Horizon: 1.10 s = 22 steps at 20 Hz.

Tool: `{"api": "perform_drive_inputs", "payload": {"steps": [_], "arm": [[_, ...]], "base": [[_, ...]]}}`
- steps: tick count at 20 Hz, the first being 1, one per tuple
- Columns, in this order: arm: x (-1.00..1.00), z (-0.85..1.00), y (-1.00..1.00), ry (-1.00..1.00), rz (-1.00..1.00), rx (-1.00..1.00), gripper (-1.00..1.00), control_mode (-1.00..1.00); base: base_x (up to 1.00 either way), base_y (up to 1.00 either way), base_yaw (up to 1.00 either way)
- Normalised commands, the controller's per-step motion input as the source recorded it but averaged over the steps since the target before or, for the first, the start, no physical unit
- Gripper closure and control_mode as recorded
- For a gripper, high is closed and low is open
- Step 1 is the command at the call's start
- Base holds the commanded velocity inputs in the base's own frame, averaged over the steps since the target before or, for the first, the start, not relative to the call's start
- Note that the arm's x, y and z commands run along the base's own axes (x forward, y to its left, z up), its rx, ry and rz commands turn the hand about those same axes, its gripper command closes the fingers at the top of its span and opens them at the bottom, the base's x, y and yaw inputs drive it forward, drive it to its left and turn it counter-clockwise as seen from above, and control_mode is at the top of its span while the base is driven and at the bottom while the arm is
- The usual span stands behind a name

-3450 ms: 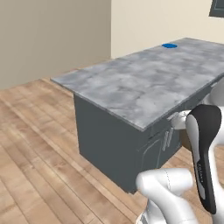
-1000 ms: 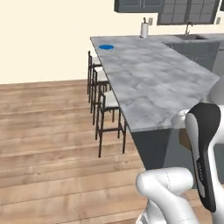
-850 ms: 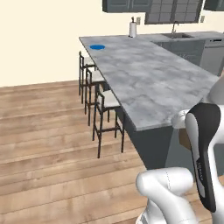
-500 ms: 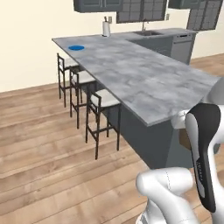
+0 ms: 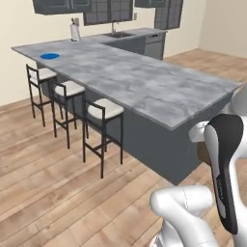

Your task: Start the toaster. Once the lever pops up, take the bread to the plate on the dining counter.

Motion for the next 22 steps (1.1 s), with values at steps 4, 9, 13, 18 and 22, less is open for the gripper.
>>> {"api": "perform_drive_inputs", "payload": {"steps": [4, 9, 13, 18, 22], "arm": [[0.00, 0.00, 0.00, 0.00, 0.00, 0.00, 1.00, 1.00], [0.00, 0.00, 0.00, 0.00, 0.00, 0.00, 1.00, 1.00], [0.00, 0.00, 0.00, 0.00, 0.00, 0.00, 1.00, 1.00], [0.00, 0.00, 0.00, 0.00, 0.00, 0.00, 1.00, 1.00], [0.00, 0.00, 0.00, 0.00, 0.00, 0.00, 1.00, 1.00]], "base": [[0.08, 1.00, -0.48], [0.10, 1.00, -0.42], [0.23, 0.99, -0.43], [0.32, 1.00, -0.49], [0.29, 1.00, -0.48]]}}
